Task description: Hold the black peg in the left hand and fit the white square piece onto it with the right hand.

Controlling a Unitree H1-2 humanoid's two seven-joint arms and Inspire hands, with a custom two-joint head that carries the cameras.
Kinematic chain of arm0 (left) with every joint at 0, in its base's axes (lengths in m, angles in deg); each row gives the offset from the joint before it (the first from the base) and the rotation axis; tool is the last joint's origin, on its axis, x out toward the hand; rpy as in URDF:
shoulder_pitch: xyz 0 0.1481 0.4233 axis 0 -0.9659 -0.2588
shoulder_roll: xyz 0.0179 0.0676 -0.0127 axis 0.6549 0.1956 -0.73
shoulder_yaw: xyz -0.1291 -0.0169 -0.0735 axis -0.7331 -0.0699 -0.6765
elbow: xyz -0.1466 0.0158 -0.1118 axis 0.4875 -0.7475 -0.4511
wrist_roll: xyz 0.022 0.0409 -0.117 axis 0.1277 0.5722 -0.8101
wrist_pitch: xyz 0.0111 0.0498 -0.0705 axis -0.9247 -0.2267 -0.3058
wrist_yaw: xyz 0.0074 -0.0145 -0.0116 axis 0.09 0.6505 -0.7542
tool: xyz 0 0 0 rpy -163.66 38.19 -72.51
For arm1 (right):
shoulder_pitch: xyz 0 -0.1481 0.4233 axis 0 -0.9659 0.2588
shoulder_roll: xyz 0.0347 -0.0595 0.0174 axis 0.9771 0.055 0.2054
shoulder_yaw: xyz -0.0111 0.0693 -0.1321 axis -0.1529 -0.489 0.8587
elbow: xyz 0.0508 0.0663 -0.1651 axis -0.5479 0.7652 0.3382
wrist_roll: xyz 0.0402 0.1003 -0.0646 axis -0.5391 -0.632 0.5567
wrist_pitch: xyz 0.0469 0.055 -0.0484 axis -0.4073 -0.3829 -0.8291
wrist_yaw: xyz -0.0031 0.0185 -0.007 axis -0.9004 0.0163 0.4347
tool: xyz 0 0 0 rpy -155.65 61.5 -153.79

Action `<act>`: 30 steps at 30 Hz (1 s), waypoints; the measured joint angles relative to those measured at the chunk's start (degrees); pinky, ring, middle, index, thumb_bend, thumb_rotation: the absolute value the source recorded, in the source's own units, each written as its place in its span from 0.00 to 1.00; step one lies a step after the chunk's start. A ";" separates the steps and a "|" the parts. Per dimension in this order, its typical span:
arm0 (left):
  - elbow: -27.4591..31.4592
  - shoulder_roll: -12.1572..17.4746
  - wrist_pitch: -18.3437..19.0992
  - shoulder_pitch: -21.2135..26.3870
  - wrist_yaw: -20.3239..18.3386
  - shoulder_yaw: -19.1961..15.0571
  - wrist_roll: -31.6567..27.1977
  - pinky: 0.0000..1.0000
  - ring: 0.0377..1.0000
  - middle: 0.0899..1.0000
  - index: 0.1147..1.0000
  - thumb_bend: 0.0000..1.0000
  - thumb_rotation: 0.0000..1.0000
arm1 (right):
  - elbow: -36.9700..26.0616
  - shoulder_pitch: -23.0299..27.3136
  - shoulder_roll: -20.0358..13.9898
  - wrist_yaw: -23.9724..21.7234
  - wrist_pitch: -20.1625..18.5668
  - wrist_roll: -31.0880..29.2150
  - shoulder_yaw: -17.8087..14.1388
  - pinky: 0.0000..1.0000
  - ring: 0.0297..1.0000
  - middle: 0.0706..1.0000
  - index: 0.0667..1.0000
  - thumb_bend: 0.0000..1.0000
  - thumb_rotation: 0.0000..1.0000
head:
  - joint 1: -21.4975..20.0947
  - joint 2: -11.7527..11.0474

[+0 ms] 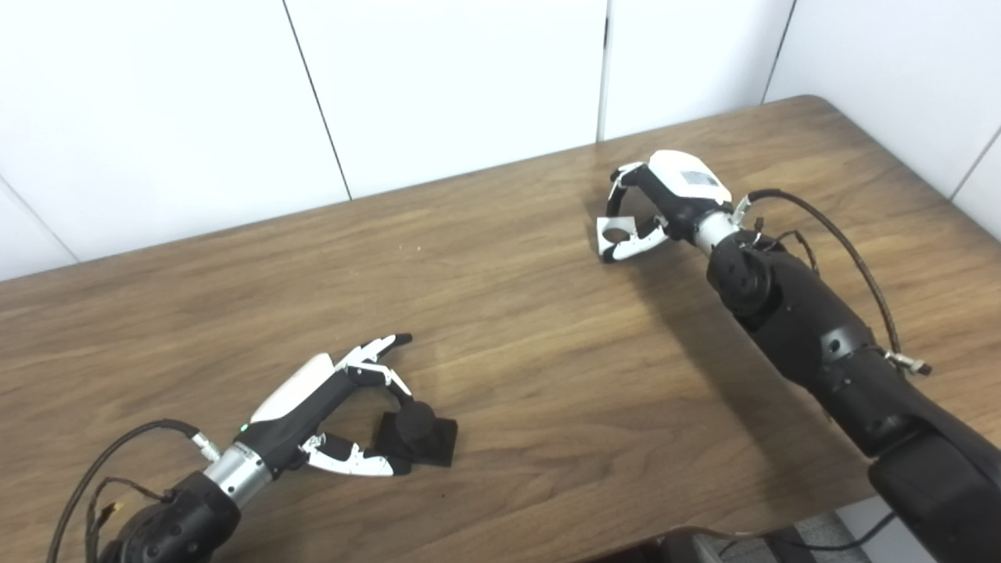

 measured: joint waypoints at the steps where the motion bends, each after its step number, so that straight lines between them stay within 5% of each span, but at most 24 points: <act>1: 0.00 0.00 0.00 0.00 -0.01 0.00 0.00 1.00 1.00 0.99 0.42 0.52 0.06 | 0.00 0.00 0.00 0.00 0.03 -0.08 -0.02 0.88 0.86 0.82 0.46 0.52 0.14 | 0.00 0.00; 30: -0.08 0.05 -0.19 -0.04 -0.10 -0.03 -0.22 1.00 1.00 0.99 0.42 0.52 0.06 | -1.27 0.10 -0.52 -2.68 -2.28 -0.16 0.65 0.86 0.88 0.87 0.46 0.52 0.15 | 0.09 0.70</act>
